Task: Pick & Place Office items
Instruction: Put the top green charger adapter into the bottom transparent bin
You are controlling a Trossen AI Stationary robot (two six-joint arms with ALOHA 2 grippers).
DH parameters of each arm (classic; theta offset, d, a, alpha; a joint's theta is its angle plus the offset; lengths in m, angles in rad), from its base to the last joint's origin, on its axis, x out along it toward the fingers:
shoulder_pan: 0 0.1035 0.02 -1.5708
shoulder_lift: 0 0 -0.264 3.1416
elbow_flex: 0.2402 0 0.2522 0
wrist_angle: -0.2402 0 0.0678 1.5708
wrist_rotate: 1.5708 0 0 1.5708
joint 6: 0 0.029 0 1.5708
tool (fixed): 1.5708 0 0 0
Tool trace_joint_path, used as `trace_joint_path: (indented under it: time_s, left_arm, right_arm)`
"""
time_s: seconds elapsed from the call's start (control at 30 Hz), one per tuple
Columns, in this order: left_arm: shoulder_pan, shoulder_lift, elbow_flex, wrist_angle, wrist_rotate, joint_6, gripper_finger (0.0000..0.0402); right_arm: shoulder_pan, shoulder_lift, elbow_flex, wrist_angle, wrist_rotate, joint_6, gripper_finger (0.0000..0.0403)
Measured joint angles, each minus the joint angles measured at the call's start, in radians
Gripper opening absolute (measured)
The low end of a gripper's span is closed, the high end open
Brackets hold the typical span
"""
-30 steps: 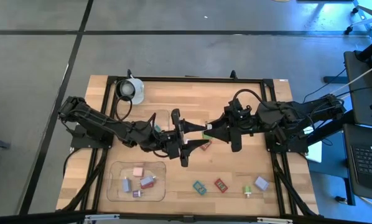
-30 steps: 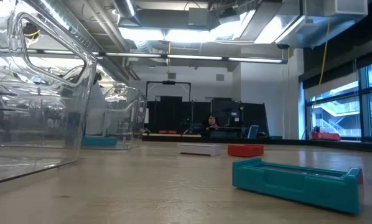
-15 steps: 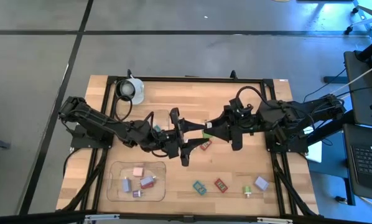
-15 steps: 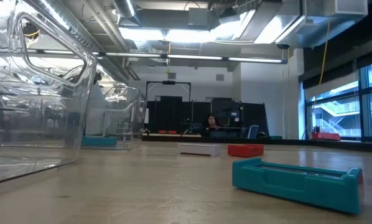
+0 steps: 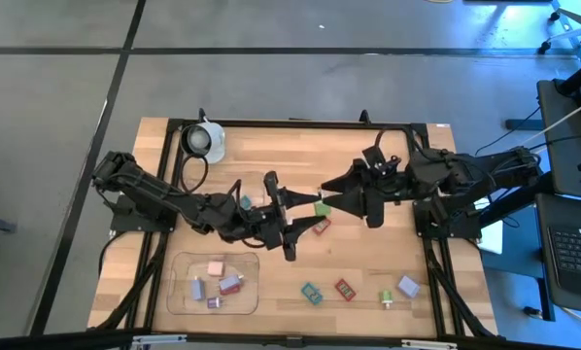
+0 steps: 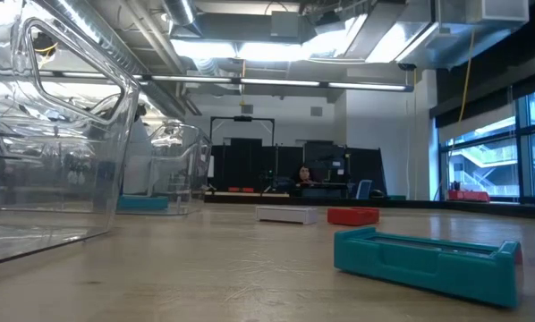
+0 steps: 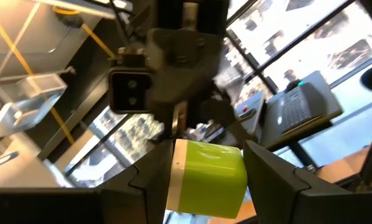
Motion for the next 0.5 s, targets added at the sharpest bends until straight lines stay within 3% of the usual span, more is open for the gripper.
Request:
trace_joint_path:
  time_s: [0.2, 0.5]
  left_arm:
    - [-0.010, 0.000, 0.000, 0.060, -0.070, 0.001, 0.0170]
    - [-0.032, -0.003, 0.001, 0.215, -0.130, 0.001, 0.0170]
  right_arm:
    - [-0.024, -0.062, 0.000, -0.242, 0.025, -0.019, 0.0333]
    - [-0.024, -0.123, -0.001, -0.634, 0.272, -0.017, 0.0341]
